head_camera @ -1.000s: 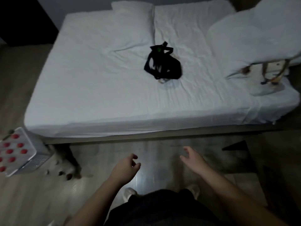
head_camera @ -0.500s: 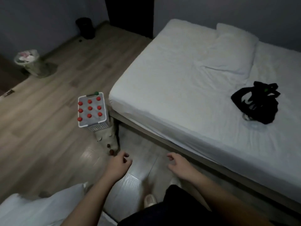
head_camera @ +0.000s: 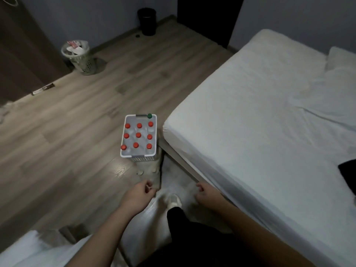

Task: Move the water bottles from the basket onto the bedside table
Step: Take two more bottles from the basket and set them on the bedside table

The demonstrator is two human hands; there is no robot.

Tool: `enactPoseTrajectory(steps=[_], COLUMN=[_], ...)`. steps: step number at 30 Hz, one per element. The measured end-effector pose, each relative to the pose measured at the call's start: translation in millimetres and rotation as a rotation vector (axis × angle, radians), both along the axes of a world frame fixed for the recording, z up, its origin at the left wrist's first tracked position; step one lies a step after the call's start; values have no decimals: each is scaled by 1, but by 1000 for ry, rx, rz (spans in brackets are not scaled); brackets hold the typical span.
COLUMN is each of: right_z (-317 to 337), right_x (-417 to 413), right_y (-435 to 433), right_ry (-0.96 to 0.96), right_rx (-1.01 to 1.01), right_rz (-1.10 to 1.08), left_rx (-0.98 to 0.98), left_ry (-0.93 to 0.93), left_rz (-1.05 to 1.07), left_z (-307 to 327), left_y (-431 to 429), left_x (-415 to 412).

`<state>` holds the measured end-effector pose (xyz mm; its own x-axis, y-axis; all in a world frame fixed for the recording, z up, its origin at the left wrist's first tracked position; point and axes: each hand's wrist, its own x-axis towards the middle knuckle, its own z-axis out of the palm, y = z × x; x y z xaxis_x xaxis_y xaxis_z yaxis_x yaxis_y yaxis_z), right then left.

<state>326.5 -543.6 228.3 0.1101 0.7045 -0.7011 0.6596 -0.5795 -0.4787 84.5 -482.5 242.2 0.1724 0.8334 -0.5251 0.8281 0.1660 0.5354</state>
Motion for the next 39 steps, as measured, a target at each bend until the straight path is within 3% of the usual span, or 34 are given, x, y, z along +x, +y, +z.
enactPoseTrajectory(steps=[6,10,15,23,32,39], right_z=[8,9,-17,-83,-212,-277], right_x=[-37,-62,-88,-123,-142,-136], right_y=[135,206,278,367,431,443], right_ry=[-27,-97,-112,-50,-20,9], right_rx=[26,51,17,-56,7,110], right_rz=[246,195,116,-339,-519,-474], left_rx=[19,-9,11,-27,76,152], left_ry=[20,-1,35,105,65,17], left_rz=[141,155,-82,-581,-806,-839], left_z=[2,-3,-24,-85,-221,-286], left_y=[95,155,257,432,519,537], left_x=[-48,-70,-76,-57,-10,14])
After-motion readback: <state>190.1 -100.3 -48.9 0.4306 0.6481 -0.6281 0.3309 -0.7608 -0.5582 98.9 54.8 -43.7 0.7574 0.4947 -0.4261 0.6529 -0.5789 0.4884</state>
